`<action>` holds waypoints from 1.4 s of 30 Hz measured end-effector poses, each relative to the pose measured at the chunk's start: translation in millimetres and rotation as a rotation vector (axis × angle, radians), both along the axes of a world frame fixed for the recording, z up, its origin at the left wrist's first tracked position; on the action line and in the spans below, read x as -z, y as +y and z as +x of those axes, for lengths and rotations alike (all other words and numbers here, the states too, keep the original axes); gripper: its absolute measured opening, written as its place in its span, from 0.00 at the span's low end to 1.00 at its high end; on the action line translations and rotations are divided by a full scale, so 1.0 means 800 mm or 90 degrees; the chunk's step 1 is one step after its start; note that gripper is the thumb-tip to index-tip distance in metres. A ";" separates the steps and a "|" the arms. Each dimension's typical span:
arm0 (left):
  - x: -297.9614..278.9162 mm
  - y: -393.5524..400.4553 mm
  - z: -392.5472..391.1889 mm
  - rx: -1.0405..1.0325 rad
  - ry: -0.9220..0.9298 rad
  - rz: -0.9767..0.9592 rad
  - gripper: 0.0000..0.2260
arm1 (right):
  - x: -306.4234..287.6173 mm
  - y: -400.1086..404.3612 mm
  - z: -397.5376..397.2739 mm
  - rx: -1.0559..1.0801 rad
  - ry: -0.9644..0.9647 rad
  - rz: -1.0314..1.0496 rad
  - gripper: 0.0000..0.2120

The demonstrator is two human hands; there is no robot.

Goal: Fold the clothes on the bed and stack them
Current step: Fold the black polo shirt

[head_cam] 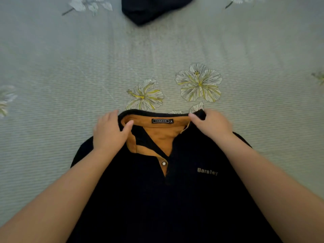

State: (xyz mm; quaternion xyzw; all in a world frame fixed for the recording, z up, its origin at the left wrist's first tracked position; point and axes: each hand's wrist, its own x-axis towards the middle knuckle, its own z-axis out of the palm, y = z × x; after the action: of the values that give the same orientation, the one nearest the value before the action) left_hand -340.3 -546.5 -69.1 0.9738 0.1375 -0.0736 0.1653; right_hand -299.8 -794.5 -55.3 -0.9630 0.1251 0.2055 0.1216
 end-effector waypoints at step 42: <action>0.014 -0.204 -0.191 0.400 0.054 0.026 0.24 | -0.008 -0.252 -0.176 0.369 -0.139 -0.020 0.10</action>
State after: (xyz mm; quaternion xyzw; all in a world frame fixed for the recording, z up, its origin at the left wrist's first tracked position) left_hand -493.2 -709.7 -80.0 0.9679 -0.1615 -0.1584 0.1091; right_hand -440.3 -996.3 -49.0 -0.9054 0.3838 0.0557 0.1728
